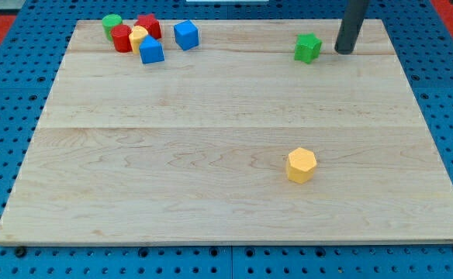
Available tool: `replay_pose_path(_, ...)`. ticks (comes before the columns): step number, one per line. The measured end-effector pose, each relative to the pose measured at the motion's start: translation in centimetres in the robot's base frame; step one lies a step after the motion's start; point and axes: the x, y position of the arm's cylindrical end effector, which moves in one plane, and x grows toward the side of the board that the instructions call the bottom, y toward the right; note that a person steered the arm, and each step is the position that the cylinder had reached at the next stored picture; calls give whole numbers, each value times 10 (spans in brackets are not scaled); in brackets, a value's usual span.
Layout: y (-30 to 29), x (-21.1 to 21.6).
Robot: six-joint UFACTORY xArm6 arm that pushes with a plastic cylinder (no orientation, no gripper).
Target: Slide the green star to the bottom of the blue cube
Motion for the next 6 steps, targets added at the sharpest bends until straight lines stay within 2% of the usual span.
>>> replay_pose_path(1,-83,5)
replay_pose_path(2,-126,3)
replay_pose_path(4,-123,-25)
replay_pose_path(6,-239,2)
